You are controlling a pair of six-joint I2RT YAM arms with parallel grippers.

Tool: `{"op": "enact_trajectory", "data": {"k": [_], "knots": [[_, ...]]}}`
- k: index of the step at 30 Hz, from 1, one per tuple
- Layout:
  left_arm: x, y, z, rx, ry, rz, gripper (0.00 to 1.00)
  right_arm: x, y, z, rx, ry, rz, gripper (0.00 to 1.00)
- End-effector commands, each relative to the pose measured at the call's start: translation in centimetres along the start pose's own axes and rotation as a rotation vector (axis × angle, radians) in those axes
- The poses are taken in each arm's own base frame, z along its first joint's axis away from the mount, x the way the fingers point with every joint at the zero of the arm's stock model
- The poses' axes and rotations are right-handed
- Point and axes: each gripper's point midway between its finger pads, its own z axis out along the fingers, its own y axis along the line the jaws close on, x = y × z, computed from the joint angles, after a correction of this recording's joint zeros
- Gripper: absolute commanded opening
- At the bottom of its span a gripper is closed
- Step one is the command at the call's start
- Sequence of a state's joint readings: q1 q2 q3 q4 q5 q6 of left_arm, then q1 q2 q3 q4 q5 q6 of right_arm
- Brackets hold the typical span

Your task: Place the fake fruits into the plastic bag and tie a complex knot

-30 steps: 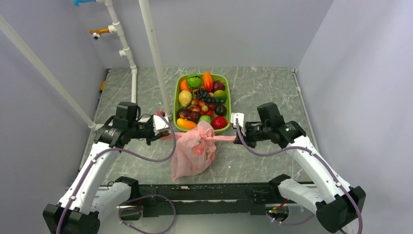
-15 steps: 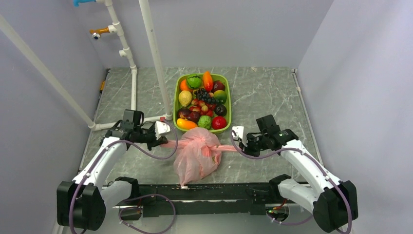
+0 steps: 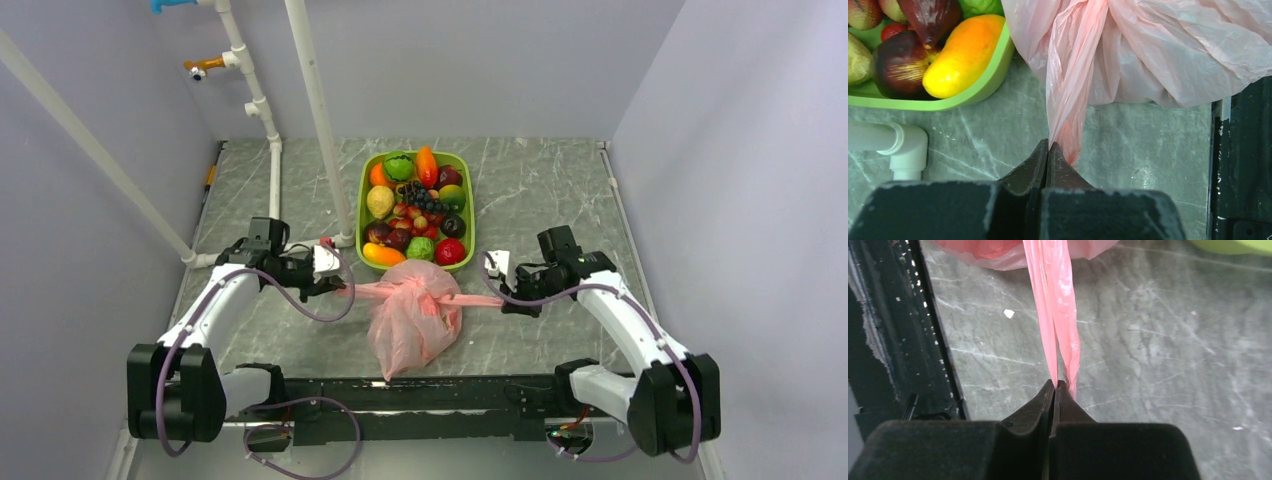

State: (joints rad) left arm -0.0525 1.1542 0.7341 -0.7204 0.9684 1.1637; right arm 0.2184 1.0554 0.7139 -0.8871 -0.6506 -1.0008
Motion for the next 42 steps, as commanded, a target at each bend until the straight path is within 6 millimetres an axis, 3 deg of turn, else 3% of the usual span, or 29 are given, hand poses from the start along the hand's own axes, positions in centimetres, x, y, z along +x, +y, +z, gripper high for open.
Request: {"op": "enact_trajectory", "data": {"k": [1, 2, 3, 4, 7, 9, 12, 16, 18, 20, 21, 23, 24, 25, 27, 30, 33, 35, 37, 39, 42], "knots": [[1.1, 3.1, -1.2, -0.102, 0.125, 0.071, 0.0, 2.2, 0.6, -1.0, -0.056, 0.154, 0.108, 0.0], [0.4, 2.6, -1.0, -0.083, 0.107, 0.07, 0.0, 1.1, 0.6, -1.0, -0.075, 0.126, 0.114, 0.01], [-0.1, 1.9, -0.9, -0.061, 0.094, 0.059, 0.0, -0.1, 0.5, -1.0, -0.09, 0.089, 0.123, 0.17], [-0.7, 1.4, -0.9, -0.048, 0.08, 0.055, 0.01, -1.3, 0.4, -1.2, -0.099, 0.052, 0.129, 0.39], [-2.1, -0.1, -0.5, -0.008, 0.061, 0.056, 0.37, -4.2, 0.3, -1.6, -0.096, -0.029, 0.135, 0.94], [-2.5, -0.8, -0.1, 0.005, 0.063, 0.069, 0.6, -5.3, 0.7, -0.9, -0.096, -0.039, 0.107, 0.99], [-2.4, -1.8, 0.8, 0.033, 0.086, 0.096, 0.73, -6.1, 2.0, 1.0, -0.137, -0.021, 0.051, 1.0], [-0.9, -1.7, 1.9, 0.024, 0.151, 0.103, 0.75, -6.3, 1.8, 3.3, -0.117, -0.009, 0.012, 0.95], [0.2, -1.2, 2.3, 0.013, 0.192, 0.103, 0.7, -6.1, 0.7, 4.4, -0.072, 0.003, -0.01, 0.81], [1.3, -0.7, 2.5, 0.0, 0.235, 0.09, 0.58, -5.4, 0.0, 4.9, -0.05, 0.032, -0.015, 0.62], [1.8, -0.4, 2.5, -0.003, 0.261, 0.081, 0.49, -4.9, 0.1, 5.1, -0.062, 0.051, -0.022, 0.48], [3.3, -0.3, 2.2, -0.005, 0.331, 0.044, 0.28, -3.8, 0.8, 4.9, -0.092, 0.088, -0.03, 0.03], [4.0, 0.0, 1.8, -0.018, 0.359, 0.02, 0.09, -3.3, 1.2, 4.5, -0.096, 0.106, -0.032, 0.0], [4.2, 0.4, 1.0, -0.039, 0.36, -0.013, 0.0, -2.7, 1.5, 4.0, -0.094, 0.119, -0.037, 0.0], [3.5, 1.3, -0.8, -0.088, 0.282, -0.074, 0.0, -1.7, 2.1, 2.6, -0.079, 0.145, -0.041, 0.0], [1.9, 2.4, -3.7, -0.17, 0.226, -0.034, 0.0, -1.1, 2.8, -0.4, -0.02, 0.161, -0.067, 0.0], [-1.7, 3.0, -5.9, -0.231, 0.134, 0.028, 0.0, -0.8, 4.5, -3.0, -0.028, 0.188, -0.101, 0.0], [-4.4, 2.8, -6.4, -0.226, 0.058, 0.065, 0.0, -0.8, 5.7, -4.3, -0.056, 0.199, -0.096, 0.0], [-5.3, 3.3, -6.3, -0.233, 0.029, 0.088, 0.0, -0.6, 6.4, -4.8, -0.073, 0.208, -0.096, 0.0], [-3.9, 4.5, -5.8, -0.258, 0.068, 0.089, 0.0, -0.1, 6.0, -4.3, -0.069, 0.225, -0.093, 0.0], [0.2, 6.0, -4.8, -0.244, 0.176, 0.086, 0.0, 2.6, 5.6, -2.5, -0.114, 0.313, -0.086, 0.0]]}}
